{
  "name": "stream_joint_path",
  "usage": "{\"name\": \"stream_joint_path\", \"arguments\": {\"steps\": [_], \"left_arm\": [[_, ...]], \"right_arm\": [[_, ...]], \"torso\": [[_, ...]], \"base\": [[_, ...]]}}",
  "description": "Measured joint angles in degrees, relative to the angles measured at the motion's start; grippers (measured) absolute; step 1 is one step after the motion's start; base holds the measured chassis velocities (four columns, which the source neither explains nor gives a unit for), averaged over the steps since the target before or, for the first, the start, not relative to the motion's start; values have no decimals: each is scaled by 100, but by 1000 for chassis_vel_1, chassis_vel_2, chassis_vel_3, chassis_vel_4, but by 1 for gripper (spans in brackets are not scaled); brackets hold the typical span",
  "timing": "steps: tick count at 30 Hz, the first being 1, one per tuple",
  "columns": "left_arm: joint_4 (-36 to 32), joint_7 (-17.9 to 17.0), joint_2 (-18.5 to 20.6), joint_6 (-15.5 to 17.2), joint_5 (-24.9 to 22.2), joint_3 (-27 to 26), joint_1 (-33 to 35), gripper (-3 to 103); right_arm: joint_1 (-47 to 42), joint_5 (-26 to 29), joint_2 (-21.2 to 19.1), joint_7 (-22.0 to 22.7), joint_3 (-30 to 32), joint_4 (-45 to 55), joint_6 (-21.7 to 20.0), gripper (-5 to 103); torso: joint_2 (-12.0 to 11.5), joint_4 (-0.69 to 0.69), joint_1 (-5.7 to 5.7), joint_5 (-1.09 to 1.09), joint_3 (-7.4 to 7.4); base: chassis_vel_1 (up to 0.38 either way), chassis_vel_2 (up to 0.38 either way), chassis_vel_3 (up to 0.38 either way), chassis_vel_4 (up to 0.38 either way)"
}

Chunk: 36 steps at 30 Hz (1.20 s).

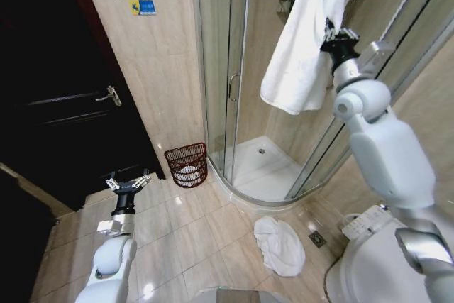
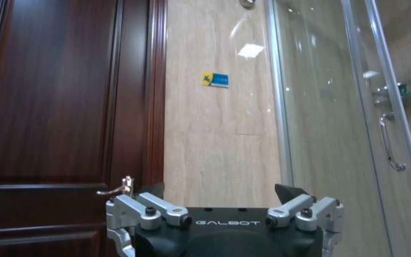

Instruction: Discard the used towel into the hamper.

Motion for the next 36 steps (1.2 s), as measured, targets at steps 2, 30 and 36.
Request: {"name": "stream_joint_path", "arguments": {"steps": [2,30,36], "left_arm": [[-8,0,-2,0,3,0,0,100],[23,2,-13,-68,102,84,-2,100],[-31,0,-21,-101,114,88,47,100]], "right_arm": [[-133,-28,0,-28,70,47,5,6],[-1975,-636,534,-434,1030,355,204,6],[-2219,-768,683,-475,1095,401,254,6]], "torso": [[0,0,0,0,0],[0,0,1,1,0],[-1,0,1,2,0]], "base": [[0,0,0,0],[0,0,0,0],[0,0,0,0]]}}
